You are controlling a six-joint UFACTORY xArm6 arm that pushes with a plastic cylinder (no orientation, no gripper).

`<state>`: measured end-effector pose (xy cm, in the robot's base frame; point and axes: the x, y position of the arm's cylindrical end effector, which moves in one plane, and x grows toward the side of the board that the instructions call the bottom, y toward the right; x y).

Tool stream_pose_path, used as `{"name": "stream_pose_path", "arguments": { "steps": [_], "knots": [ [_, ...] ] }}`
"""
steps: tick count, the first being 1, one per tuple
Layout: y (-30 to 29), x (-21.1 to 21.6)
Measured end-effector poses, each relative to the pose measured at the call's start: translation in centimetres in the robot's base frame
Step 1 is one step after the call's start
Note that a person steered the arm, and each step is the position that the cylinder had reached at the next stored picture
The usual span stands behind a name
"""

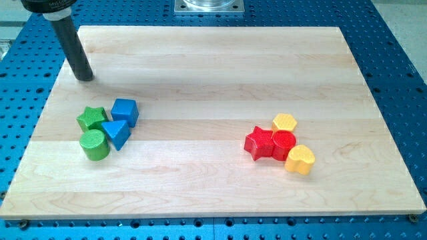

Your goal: Place your arm at the center of the board

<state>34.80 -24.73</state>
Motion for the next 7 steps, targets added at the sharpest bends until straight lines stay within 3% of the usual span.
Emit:
{"name": "stream_pose_path", "arguments": {
  "steps": [1, 2, 7],
  "knots": [
    [0.0, 0.0],
    [-4.2, -0.4],
    [-3.9, -1.9]
  ]
}}
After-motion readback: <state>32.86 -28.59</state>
